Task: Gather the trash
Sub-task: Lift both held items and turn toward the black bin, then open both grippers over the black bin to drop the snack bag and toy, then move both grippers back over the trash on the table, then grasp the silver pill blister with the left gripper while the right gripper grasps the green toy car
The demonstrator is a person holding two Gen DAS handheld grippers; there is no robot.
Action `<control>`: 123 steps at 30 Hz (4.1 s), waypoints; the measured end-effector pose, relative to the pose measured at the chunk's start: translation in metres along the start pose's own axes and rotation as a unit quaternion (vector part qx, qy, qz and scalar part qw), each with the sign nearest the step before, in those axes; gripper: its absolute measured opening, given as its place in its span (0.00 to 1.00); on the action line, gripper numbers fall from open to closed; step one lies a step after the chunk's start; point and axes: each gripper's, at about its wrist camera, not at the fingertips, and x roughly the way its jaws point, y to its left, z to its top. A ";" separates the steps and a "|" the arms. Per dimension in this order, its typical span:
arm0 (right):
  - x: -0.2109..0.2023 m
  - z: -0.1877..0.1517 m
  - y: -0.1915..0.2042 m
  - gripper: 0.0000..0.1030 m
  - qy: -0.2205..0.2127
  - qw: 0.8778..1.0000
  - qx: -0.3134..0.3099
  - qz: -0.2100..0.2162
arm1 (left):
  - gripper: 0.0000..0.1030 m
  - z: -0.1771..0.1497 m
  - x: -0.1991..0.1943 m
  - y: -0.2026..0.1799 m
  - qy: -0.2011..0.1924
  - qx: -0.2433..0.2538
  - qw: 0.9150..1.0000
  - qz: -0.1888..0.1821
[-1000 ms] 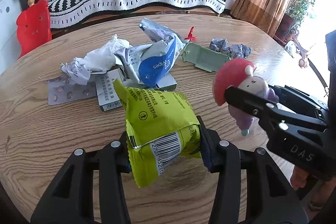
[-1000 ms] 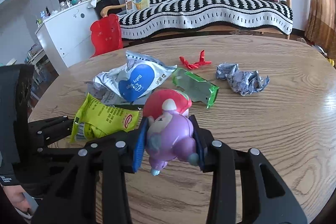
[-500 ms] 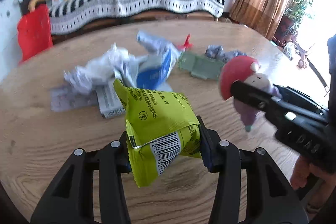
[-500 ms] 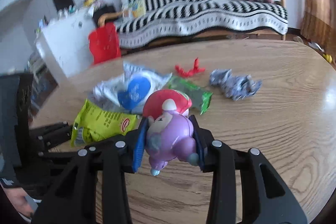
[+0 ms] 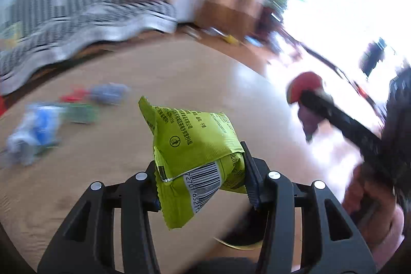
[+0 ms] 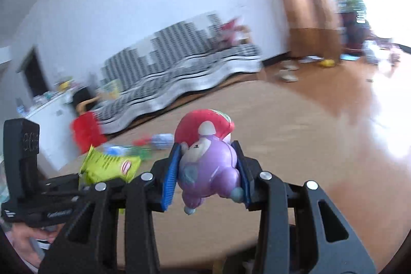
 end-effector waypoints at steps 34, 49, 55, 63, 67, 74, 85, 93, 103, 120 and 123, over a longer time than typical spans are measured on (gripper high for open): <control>0.053 -0.140 -0.167 0.94 0.206 0.940 0.270 -0.016 | 0.93 -0.089 0.145 -0.108 0.215 0.046 0.974 -0.058; 0.034 -0.080 -0.063 0.94 0.092 0.938 -0.078 -0.325 | 0.94 -0.029 -0.013 0.016 -0.013 -0.048 0.998 0.045; 0.048 -0.053 0.019 0.94 0.042 0.976 -0.100 -0.190 | 0.94 -0.062 -0.095 0.159 -0.062 -0.172 0.957 0.226; 0.140 -0.019 0.152 0.94 0.089 0.984 -0.156 -0.013 | 0.94 -0.083 -0.125 0.295 -0.047 -0.255 0.921 0.291; 0.201 -0.031 0.209 0.94 0.131 0.969 -0.209 0.029 | 0.94 -0.085 -0.097 0.333 -0.031 -0.238 0.922 0.305; 0.281 -0.050 0.224 0.94 0.212 0.957 -0.191 0.059 | 0.94 -0.080 -0.082 0.381 -0.012 -0.215 0.926 0.310; 0.329 -0.038 0.254 0.79 0.255 0.940 -0.194 0.117 | 0.94 -0.080 -0.056 0.395 0.039 -0.072 0.939 0.335; 0.359 -0.039 0.266 0.69 0.275 0.926 -0.222 0.130 | 0.94 -0.078 -0.049 0.430 0.051 -0.142 0.960 0.236; 0.359 -0.044 0.272 0.41 0.266 0.926 -0.237 0.123 | 0.94 -0.073 -0.041 0.424 0.042 -0.119 0.966 0.227; 0.354 -0.036 0.262 0.21 0.270 0.932 -0.189 0.152 | 0.47 -0.056 -0.038 0.409 0.023 -0.010 0.975 0.221; 0.350 -0.040 0.265 0.21 0.275 0.927 -0.198 0.157 | 0.45 -0.056 -0.040 0.399 0.024 0.007 0.977 0.213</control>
